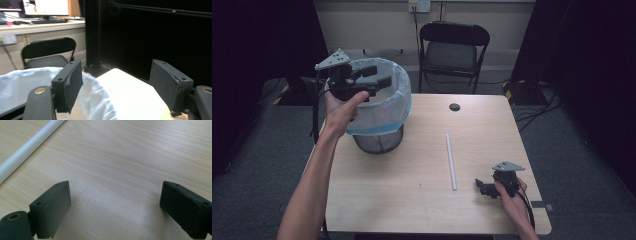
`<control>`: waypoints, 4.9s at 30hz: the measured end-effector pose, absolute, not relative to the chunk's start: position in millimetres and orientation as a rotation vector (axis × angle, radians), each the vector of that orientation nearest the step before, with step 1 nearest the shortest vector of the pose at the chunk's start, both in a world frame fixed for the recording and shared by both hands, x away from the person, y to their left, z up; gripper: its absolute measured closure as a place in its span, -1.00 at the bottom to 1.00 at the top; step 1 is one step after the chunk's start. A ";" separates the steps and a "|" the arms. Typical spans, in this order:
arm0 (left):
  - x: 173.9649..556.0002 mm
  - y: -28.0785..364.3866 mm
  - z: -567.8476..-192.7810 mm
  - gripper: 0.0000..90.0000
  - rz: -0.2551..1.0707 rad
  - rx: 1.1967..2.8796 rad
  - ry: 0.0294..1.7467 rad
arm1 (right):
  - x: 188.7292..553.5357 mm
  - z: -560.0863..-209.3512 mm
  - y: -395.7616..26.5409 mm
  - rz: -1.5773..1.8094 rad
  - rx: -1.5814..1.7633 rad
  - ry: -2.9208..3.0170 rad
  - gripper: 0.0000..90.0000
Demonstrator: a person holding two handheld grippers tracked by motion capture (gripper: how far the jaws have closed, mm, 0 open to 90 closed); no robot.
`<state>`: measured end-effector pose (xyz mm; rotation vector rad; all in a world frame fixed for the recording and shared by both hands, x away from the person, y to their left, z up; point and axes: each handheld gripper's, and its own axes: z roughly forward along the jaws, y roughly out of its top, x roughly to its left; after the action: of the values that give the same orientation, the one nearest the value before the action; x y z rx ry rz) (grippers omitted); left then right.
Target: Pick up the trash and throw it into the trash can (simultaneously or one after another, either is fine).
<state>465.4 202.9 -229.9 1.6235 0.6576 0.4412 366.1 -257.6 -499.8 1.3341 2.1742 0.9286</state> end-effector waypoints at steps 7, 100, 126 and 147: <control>457.2 174.0 -230.8 -0.40 0.414 1.662 0.591 | 366.1 -499.8 -257.6 0.928 1.335 2.174 -0.80; 424.5 52.6 -487.7 0.55 0.307 2.262 0.756 | 365.7 -499.8 -257.8 0.930 1.327 2.177 -0.79; 435.4 67.8 -485.7 0.78 0.208 2.277 0.725 | 365.7 -499.7 -257.7 0.929 1.330 2.177 -0.79; 433.4 78.6 -462.3 0.78 0.145 2.159 0.679 | 365.7 -499.7 -257.7 0.930 1.330 2.177 -0.79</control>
<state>433.4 78.6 -462.3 2.1594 0.6792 0.1450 365.7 -257.7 -499.7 1.3295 2.1771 0.9296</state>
